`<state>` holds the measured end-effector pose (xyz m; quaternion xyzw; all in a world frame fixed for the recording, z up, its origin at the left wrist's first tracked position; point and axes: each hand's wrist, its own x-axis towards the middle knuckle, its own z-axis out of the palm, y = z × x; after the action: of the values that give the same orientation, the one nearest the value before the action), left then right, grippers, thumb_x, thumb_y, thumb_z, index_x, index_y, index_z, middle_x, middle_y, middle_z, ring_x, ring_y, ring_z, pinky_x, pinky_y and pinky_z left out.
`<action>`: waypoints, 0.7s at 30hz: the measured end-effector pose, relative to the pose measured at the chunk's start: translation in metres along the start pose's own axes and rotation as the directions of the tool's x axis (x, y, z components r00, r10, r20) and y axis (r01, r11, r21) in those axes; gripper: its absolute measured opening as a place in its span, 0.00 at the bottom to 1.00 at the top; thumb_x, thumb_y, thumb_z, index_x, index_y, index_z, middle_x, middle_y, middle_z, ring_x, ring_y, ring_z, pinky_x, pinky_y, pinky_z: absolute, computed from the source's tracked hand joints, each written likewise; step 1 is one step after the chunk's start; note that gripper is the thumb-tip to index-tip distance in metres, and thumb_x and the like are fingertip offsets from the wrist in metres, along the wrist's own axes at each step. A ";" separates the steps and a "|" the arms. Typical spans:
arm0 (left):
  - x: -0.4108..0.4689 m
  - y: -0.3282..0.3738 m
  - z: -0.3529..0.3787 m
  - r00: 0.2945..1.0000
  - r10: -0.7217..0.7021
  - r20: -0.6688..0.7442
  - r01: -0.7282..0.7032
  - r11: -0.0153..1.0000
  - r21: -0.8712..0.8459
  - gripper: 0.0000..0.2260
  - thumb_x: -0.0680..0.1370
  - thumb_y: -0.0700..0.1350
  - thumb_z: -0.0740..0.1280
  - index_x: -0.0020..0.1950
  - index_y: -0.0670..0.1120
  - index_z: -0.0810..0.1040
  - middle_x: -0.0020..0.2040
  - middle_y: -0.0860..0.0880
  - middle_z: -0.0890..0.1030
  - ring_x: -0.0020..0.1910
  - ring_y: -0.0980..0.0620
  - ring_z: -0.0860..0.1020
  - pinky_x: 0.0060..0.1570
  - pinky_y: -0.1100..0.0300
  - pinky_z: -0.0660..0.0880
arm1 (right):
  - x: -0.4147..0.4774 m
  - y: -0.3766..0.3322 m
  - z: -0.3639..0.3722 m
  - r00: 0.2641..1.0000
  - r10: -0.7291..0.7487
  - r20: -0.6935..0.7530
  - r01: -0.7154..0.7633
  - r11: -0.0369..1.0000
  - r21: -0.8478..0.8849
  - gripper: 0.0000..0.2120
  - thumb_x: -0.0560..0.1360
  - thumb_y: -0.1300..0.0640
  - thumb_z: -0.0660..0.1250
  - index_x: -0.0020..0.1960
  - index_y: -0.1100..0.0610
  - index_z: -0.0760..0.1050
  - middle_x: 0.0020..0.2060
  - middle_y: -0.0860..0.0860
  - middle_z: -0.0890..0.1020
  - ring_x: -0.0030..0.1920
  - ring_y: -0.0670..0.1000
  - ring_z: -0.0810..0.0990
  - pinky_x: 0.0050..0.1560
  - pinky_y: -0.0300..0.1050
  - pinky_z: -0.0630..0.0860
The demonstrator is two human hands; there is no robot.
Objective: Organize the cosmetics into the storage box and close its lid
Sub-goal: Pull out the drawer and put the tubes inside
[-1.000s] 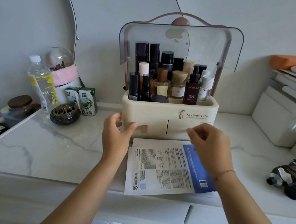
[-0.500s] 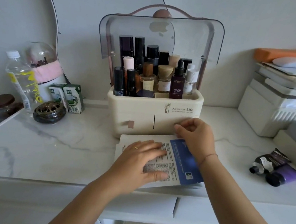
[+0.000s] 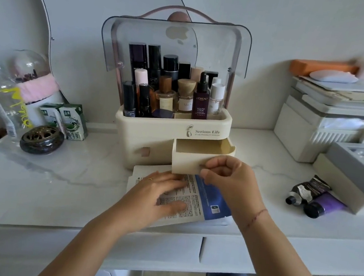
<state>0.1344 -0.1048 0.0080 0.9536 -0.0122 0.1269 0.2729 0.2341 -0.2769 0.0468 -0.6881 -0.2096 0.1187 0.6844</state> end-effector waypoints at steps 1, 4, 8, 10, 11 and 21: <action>-0.002 0.000 0.000 0.998 -0.017 -0.062 0.013 0.998 -0.054 0.20 0.72 0.61 0.67 0.61 0.55 0.78 0.59 0.68 0.73 0.60 0.65 0.71 0.59 0.70 0.66 | -0.009 -0.002 -0.002 1.000 0.001 0.003 -0.001 1.000 0.020 0.07 0.67 0.66 0.73 0.37 0.57 0.77 0.33 0.57 0.83 0.34 0.50 0.82 0.35 0.34 0.78; -0.007 -0.001 0.001 0.941 -0.049 -0.336 0.005 0.992 -0.129 0.07 0.69 0.50 0.75 0.39 0.51 0.78 0.42 0.56 0.77 0.43 0.57 0.76 0.43 0.62 0.72 | -0.031 -0.002 -0.004 1.000 -0.004 -0.009 0.004 1.000 0.030 0.08 0.67 0.67 0.74 0.36 0.56 0.77 0.32 0.57 0.83 0.34 0.52 0.83 0.36 0.41 0.81; -0.012 -0.004 -0.002 0.918 -0.134 -0.374 0.042 0.969 -0.243 0.22 0.61 0.63 0.75 0.42 0.53 0.70 0.44 0.53 0.75 0.43 0.57 0.74 0.41 0.66 0.69 | -0.048 0.005 -0.003 0.999 -0.020 -0.027 0.020 1.000 0.003 0.08 0.66 0.66 0.75 0.36 0.55 0.78 0.31 0.52 0.84 0.33 0.49 0.82 0.33 0.38 0.79; -0.014 -0.004 -0.003 0.938 -0.205 -0.279 0.110 0.940 -0.324 0.31 0.59 0.69 0.73 0.56 0.60 0.70 0.56 0.58 0.76 0.55 0.63 0.74 0.51 0.69 0.68 | -0.054 0.010 -0.003 0.999 -0.026 -0.031 0.026 0.999 -0.019 0.08 0.66 0.65 0.75 0.36 0.56 0.79 0.32 0.54 0.84 0.34 0.51 0.83 0.35 0.37 0.79; -0.015 -0.004 -0.004 0.946 -0.206 -0.249 0.114 0.934 -0.339 0.35 0.60 0.70 0.72 0.63 0.63 0.66 0.63 0.59 0.73 0.61 0.64 0.71 0.56 0.68 0.68 | -0.057 0.012 -0.003 0.999 -0.026 -0.031 0.025 0.999 -0.026 0.08 0.66 0.65 0.75 0.37 0.56 0.79 0.32 0.54 0.84 0.34 0.53 0.83 0.36 0.37 0.80; -0.008 0.013 -0.006 0.966 -0.033 -0.258 -0.039 0.962 -0.270 0.24 0.72 0.63 0.64 0.68 0.67 0.65 0.71 0.72 0.60 0.70 0.67 0.62 0.65 0.59 0.68 | -0.055 0.011 -0.045 0.957 -0.194 -0.214 0.164 0.975 -0.152 0.05 0.68 0.51 0.72 0.41 0.52 0.79 0.34 0.48 0.85 0.35 0.45 0.83 0.36 0.30 0.76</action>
<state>0.1244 -0.1127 0.0179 0.8820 0.0049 0.2483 0.4005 0.2070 -0.3416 0.0305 -0.7192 -0.1989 -0.0375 0.6646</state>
